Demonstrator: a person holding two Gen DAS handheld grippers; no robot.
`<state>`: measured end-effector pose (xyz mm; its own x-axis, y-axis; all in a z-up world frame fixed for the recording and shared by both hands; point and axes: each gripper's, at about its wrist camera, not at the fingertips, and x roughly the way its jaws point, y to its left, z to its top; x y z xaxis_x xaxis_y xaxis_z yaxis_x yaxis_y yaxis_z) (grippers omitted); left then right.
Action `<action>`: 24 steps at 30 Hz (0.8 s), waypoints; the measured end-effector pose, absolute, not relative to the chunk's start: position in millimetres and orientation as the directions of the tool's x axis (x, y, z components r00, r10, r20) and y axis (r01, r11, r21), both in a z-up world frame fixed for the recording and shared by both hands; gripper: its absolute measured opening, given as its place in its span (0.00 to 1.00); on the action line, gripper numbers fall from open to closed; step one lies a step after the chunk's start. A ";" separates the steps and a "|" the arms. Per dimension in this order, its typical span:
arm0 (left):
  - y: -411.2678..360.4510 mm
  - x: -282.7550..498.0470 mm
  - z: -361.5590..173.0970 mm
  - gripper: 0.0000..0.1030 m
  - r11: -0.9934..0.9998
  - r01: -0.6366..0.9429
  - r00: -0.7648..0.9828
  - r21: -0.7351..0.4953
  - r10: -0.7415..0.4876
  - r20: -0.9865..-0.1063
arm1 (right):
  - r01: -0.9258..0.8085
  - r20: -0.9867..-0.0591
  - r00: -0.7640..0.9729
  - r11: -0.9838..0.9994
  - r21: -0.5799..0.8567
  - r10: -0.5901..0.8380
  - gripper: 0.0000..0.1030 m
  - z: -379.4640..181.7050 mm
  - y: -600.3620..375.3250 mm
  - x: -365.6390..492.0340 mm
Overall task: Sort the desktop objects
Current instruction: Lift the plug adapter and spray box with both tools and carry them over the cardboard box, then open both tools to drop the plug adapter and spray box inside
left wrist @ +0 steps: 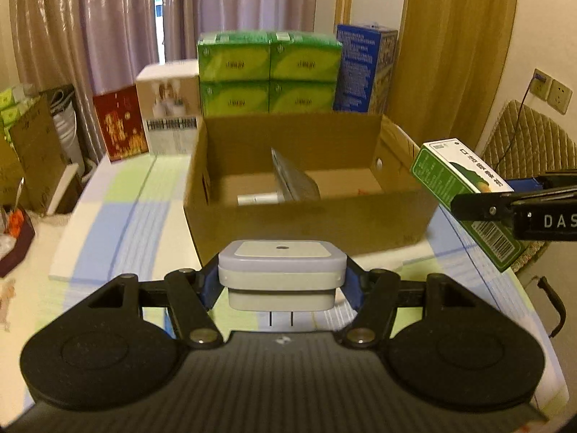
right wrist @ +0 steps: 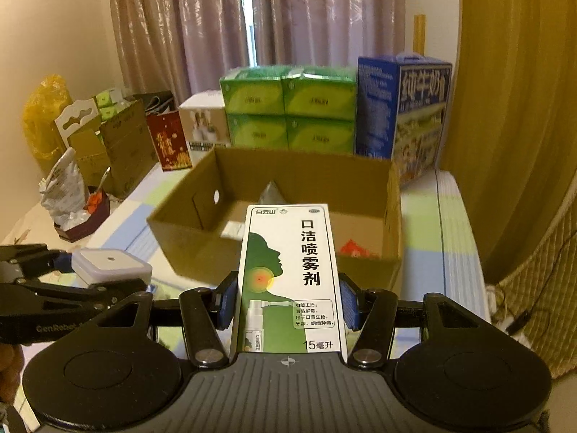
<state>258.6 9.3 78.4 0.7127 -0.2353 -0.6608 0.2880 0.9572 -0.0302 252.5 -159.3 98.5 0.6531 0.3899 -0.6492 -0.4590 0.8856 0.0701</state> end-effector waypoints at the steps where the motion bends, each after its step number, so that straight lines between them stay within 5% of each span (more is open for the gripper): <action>1: 9.2 264.0 83.3 0.59 0.957 0.288 0.713 -0.028 -0.234 -0.661 | -0.460 -0.651 0.652 0.885 0.068 0.388 0.51 102.3 -157.8 257.7; 24: -0.6 363.1 88.4 0.59 0.956 0.292 0.685 0.014 -0.199 -0.701 | -0.428 -0.703 0.621 0.901 0.065 0.345 0.51 93.0 -149.0 354.9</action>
